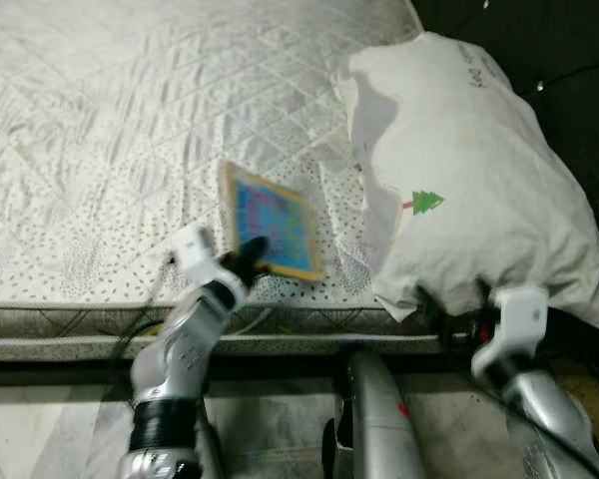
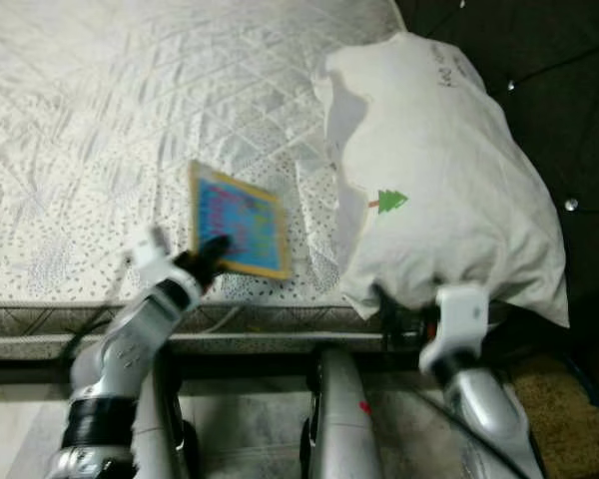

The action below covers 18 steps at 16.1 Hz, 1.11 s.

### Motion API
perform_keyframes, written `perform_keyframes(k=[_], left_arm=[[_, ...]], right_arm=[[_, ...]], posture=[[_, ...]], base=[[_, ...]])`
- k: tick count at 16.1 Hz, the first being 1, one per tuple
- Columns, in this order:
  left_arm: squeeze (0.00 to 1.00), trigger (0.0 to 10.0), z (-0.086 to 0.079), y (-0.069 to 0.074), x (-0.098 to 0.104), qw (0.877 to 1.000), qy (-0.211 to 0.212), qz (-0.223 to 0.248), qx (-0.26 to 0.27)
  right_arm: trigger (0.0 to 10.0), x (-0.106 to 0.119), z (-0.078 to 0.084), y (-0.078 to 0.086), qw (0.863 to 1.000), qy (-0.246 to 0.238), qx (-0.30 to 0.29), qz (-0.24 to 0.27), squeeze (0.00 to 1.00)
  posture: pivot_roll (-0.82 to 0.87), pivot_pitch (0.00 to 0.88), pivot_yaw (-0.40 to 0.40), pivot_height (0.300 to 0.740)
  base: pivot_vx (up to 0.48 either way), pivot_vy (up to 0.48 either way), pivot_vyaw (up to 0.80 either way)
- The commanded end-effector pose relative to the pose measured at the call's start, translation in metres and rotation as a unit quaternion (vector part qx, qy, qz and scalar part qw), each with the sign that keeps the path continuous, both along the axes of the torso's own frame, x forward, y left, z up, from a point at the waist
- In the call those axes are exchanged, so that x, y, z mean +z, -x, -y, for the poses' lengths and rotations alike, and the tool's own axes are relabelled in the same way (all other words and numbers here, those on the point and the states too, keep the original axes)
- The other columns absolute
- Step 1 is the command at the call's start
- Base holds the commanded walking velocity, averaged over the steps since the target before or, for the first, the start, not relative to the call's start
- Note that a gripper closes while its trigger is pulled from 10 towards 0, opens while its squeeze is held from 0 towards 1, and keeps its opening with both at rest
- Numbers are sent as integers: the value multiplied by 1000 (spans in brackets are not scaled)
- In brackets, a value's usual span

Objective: Clean up the room

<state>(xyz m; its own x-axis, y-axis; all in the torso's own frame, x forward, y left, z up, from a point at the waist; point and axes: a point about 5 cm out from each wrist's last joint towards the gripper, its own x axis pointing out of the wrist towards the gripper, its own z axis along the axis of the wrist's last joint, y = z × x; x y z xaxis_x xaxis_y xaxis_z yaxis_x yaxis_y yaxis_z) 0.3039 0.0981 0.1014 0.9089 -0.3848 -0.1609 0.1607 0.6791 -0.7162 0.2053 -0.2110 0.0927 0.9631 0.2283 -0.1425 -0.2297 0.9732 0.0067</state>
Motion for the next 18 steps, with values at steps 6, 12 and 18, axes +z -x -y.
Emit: perform_keyframes(k=[6, 12, 18], left_arm=[[0, 10000, 29, 11, -24, 988, 113, -96, -37], [0, 10000, 20, 4, -35, 989, 106, -92, -38], [0, 10000, 7, -18, -30, 994, 80, -51, -55]], right_arm=[[10000, -10, 8, 12, 999, 10, 26, -30, 0], [10000, -30, 20, 12, 998, 31, 24, -44, 0], [10000, -54, 46, 9, 998, 45, -7, -52, 0]], posture=[[-190, 190, -77, 562], [-201, 182, -82, 562], [-215, 179, -81, 562]], base=[[0, 0, 0], [0, 0, 0], [0, 0, 0]])
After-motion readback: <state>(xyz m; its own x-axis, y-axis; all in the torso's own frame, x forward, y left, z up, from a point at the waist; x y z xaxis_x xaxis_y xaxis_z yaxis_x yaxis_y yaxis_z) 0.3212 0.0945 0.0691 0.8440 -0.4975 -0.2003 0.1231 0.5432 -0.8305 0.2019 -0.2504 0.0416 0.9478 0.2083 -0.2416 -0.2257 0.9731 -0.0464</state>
